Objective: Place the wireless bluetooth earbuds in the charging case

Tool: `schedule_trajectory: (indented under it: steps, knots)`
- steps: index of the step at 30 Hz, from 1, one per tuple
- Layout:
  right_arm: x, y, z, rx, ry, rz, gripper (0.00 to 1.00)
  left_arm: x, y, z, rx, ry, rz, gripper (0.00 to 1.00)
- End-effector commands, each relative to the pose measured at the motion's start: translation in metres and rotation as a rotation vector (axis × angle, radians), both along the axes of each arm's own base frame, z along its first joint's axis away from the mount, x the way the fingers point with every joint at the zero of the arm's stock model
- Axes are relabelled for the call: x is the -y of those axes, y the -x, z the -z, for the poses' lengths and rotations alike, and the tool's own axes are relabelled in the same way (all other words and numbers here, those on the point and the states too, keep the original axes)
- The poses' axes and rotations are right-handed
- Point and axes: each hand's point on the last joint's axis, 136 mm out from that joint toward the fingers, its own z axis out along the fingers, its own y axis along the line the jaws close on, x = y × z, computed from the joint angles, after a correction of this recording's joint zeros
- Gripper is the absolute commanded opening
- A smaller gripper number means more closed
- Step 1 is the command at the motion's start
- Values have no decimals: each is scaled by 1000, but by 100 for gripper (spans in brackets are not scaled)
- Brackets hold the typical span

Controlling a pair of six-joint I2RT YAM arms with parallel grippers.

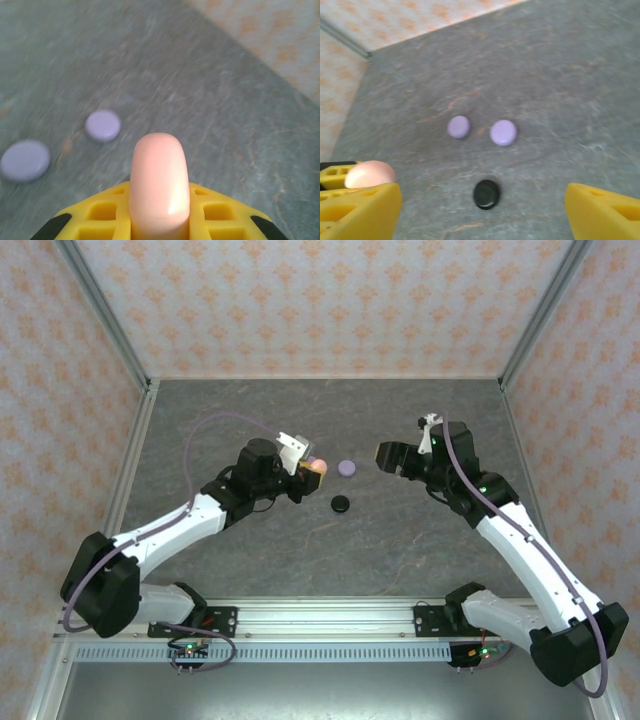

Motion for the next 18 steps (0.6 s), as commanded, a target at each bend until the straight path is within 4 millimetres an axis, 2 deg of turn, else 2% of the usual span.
schedule_trajectory:
  steps: [1,5,8,11,15,18]
  knots:
    - [19,0,16,-40,-5,114,85,-15,-13,15,-137,11,-131,0]
    - [22,0,28,-66,5,127,84,-23,-16,53,-330,-79,-192,0]
    - [23,0,34,-79,24,127,84,-20,-15,78,-449,-129,-198,0]
    - [25,0,38,-93,44,134,84,-13,-14,96,-532,-114,-203,0]
    - [28,2,42,-103,61,138,84,-14,-15,114,-584,-123,-238,0]
    - [30,3,45,-109,77,140,84,-15,-14,126,-618,-132,-255,8]
